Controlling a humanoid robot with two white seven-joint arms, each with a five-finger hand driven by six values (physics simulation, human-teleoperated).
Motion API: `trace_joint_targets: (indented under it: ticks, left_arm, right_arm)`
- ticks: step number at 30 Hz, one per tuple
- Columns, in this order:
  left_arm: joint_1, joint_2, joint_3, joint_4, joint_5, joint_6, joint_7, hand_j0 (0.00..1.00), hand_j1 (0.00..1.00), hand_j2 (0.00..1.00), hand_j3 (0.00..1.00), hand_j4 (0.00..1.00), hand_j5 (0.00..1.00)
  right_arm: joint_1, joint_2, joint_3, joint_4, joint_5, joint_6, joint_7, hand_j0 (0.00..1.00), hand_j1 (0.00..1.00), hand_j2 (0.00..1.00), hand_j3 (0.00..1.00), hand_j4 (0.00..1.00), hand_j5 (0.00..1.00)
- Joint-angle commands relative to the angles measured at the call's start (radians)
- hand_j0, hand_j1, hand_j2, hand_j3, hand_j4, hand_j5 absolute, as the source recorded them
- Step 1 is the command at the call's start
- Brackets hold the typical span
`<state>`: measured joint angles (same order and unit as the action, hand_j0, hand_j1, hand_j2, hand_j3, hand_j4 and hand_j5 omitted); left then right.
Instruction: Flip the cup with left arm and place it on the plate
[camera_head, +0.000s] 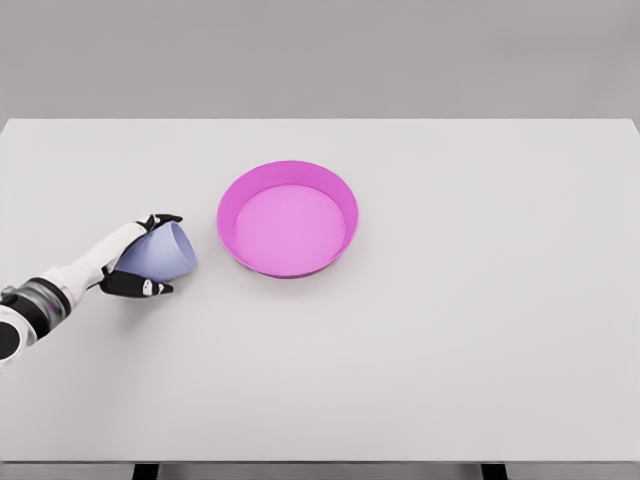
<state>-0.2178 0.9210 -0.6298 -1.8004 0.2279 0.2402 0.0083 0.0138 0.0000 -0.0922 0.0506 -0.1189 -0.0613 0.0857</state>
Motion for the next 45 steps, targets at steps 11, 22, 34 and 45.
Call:
trace_joint_targets:
  ticks: [11, 22, 34, 45]
  left_arm:
    - [-0.041, -0.117, 0.062, 0.013, 0.057, -0.133, 0.002, 0.81, 0.81, 0.81, 0.81, 0.81, 0.81]
    - [-0.127, -0.369, 0.084, 0.15, 0.206, -0.223, 0.004, 0.81, 0.81, 0.81, 0.81, 0.81, 0.81]
    - [-0.135, -0.536, 0.085, 0.237, 0.32, -0.286, 0.002, 0.83, 0.83, 0.83, 0.83, 0.83, 0.83]
    - [-0.14, -0.642, 0.104, 0.386, 0.324, -0.398, -0.01, 0.84, 0.84, 0.84, 0.84, 0.84, 0.84]
  right_arm:
    - [0.0, 0.0, 0.0, 0.0, 0.001, 0.0, 0.0, 1.0, 1.0, 1.0, 1.0, 1.0, 1.0]
    - [0.0, 0.0, 0.0, 0.0, 0.001, 0.0, 0.0, 1.0, 1.0, 1.0, 1.0, 1.0, 1.0]
    - [0.0, 0.0, 0.0, 0.0, -0.001, 0.0, 0.0, 1.0, 1.0, 1.0, 1.0, 1.0, 1.0]
    - [0.0, 0.0, 0.0, 0.0, -0.001, 0.0, 0.0, 1.0, 1.0, 1.0, 1.0, 1.0, 1.0]
